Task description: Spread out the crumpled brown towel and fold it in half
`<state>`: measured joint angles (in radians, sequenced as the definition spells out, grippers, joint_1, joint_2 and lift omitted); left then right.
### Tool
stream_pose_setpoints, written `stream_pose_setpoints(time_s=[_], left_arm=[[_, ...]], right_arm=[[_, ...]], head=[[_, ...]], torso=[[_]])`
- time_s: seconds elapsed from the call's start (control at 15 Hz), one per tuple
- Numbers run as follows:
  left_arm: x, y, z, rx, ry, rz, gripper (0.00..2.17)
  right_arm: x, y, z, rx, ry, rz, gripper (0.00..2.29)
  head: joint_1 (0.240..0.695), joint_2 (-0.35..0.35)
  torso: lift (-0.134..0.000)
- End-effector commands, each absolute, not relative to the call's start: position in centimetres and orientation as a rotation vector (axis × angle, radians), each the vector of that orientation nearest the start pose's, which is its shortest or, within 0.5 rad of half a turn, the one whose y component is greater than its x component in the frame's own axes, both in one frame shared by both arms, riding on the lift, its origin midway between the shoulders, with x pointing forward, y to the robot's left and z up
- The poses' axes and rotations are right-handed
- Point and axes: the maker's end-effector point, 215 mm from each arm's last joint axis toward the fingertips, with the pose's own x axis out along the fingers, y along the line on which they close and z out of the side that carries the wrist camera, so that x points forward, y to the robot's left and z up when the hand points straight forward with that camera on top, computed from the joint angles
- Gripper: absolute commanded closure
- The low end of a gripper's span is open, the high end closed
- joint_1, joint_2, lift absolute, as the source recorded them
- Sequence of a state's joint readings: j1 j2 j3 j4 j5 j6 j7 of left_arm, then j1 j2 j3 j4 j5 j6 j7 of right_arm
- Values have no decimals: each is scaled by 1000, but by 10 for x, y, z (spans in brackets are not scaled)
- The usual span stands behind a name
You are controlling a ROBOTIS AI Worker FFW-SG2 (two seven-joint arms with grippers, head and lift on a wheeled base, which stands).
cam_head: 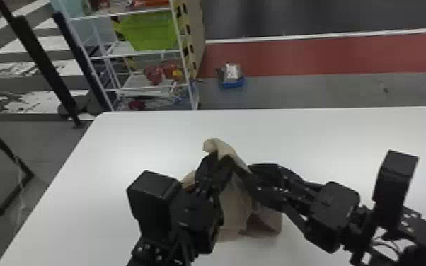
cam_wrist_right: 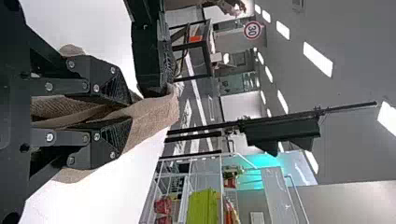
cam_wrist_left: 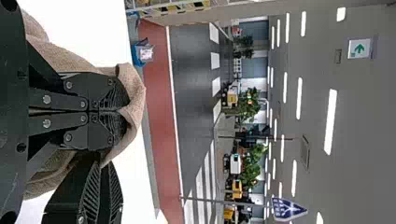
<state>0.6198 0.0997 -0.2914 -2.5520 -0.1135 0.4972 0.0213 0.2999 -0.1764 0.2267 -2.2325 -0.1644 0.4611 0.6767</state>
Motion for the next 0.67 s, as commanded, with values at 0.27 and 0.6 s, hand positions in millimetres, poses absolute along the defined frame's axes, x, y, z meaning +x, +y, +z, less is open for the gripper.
stream_pose_setpoints(time_s=[0.27,0.6], left_arm=[[397,112,-279,63,189,-228,1409],[403,118,-295,81,212,-216,100]], right_arm=[[394,-6,-276,100,128,980,1598],[423,-71,-254,123,72,859,1625]], head=[[695,159],[695,121]], torso=[[-123],[-123]])
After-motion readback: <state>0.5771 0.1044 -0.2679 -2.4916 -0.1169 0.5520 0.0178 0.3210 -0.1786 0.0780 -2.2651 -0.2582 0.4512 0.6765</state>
